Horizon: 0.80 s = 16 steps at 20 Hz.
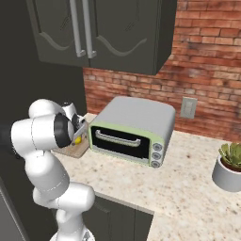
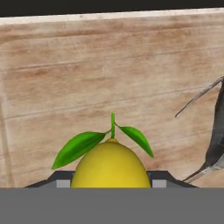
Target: Retrieve a lemon from the fridge and place it on the cutting board with the fish.
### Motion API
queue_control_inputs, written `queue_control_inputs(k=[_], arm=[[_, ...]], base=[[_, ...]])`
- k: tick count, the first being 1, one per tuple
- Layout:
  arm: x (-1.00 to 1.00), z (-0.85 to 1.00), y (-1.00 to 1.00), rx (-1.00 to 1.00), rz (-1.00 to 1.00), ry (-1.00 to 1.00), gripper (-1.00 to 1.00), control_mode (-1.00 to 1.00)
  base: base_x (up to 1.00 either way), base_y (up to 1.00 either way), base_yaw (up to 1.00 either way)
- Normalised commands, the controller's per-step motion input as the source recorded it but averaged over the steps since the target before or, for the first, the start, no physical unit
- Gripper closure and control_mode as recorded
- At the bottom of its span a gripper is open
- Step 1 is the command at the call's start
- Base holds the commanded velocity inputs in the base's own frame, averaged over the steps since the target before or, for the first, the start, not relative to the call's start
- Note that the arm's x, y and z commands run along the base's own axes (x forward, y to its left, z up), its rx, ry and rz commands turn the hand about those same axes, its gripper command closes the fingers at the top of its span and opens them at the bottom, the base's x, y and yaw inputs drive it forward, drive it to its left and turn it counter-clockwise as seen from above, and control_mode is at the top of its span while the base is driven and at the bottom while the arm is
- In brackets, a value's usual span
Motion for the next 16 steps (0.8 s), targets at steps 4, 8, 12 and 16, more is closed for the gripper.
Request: queue_control_inputs(k=[4, 8, 12, 16], arm=[[0.05, -0.22, 0.00, 0.00, 0.00, -0.01, 1.00, -1.00], [0.07, -0.20, 0.00, 0.00, 0.00, 0.00, 1.00, -1.00], [0.02, -0.13, 0.01, 0.00, 0.00, 0.00, -1.00, -1.00], [0.00, -0.07, 0.00, 0.00, 0.00, 0.00, -1.00, -1.00]], base=[[0.00, 0.00, 0.00], [0.00, 0.00, 0.00], [0.00, 0.00, 0.00], [0.00, 0.00, 0.00]])
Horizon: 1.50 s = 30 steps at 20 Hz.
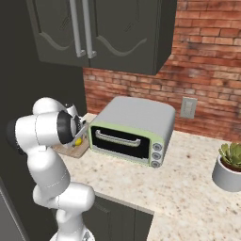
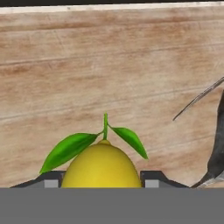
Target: Retrieve a lemon from the fridge and place it on the cutting board with the fish.
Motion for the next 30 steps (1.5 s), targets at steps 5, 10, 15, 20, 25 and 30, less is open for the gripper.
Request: queue_control_inputs(k=[5, 10, 15, 20, 25, 30], arm=[[0.00, 0.00, 0.04, 0.00, 0.00, 0.01, -1.00, -1.00], [0.00, 0.00, 0.07, 0.00, 0.00, 0.03, -1.00, -1.00], [0.00, 0.22, 0.00, -0.01, 0.00, 0.09, -1.00, -1.00], [0.00, 0.39, 0.00, -0.03, 0.00, 0.07, -1.00, -1.00], [-0.03, 0.52, 0.00, -0.03, 0.00, 0.05, -1.00, -1.00], [-0.44, 0.64, 0.00, -0.01, 0.00, 0.04, -1.00, -1.00]], base=[[0.00, 0.00, 0.00], [0.00, 0.00, 0.00], [0.00, 0.00, 0.00], [0.00, 0.00, 0.00], [0.00, 0.00, 0.00], [0.00, 0.00, 0.00]])
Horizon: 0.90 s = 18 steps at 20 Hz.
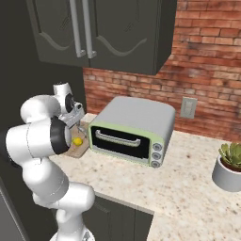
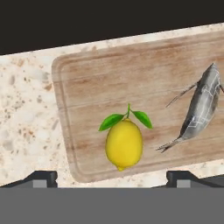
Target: Retrieve a lemon from the fridge and place it on the cutting board with the fish.
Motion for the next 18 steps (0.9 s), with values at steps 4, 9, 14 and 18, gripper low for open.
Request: queue_control_inputs(k=[4, 9, 14, 18], arm=[[-0.97, 0.52, -0.02, 0.00, -0.06, 0.00, -1.00, -1.00], [-1.00, 0.21, -0.02, 0.00, -0.08, 0.00, -1.00, -1.00], [-0.97, 0.37, -0.03, 0.00, -0.14, 0.00, -1.00, -1.00], [-0.99, 0.44, -0.26, 0.00, -0.23, 0.00, -1.00, -1.00]], base=[[0.00, 0.00, 0.00], [0.00, 0.00, 0.00], [0.00, 0.00, 0.00], [0.00, 0.00, 0.00]])
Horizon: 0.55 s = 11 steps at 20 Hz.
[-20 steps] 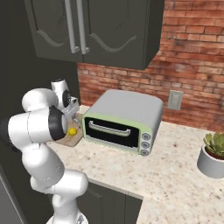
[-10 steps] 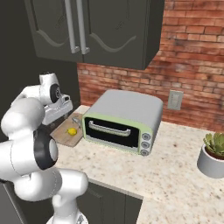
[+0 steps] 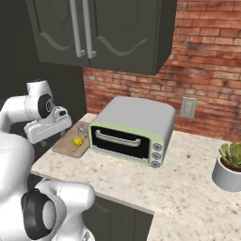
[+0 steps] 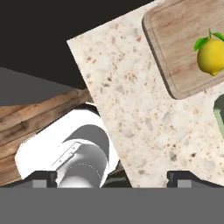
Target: Retrieve a lemon from the fridge and place it on the cutting board with the fish.
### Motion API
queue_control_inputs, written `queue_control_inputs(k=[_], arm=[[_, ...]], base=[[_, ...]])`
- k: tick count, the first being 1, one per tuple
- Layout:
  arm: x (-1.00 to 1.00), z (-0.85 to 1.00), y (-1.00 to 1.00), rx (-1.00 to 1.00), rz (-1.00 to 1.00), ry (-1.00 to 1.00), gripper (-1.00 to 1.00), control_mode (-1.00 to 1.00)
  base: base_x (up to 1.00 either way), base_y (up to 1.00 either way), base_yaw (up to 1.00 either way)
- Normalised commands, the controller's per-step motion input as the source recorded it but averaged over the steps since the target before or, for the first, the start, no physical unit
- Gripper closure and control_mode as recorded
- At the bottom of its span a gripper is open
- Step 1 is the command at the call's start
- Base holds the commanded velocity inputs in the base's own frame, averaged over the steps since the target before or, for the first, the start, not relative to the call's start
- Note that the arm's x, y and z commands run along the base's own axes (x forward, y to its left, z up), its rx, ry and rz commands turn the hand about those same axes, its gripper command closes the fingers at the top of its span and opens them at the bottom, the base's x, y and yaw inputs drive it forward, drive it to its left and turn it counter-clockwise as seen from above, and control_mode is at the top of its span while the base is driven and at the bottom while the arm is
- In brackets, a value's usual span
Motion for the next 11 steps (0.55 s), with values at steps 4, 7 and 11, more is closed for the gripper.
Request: queue_control_inputs(k=[4, 7, 11], arm=[[-0.91, 0.27, -0.66, 0.00, -0.32, 0.00, -1.00, -1.00], [-0.86, 0.00, -0.91, 0.00, -0.38, 0.00, -1.00, -1.00], [-0.46, 0.12, -0.88, 0.00, -0.42, 0.00, -1.00, -1.00]], base=[[0.00, 0.00, 0.00], [0.00, 0.00, 0.00], [0.00, 0.00, 0.00]])
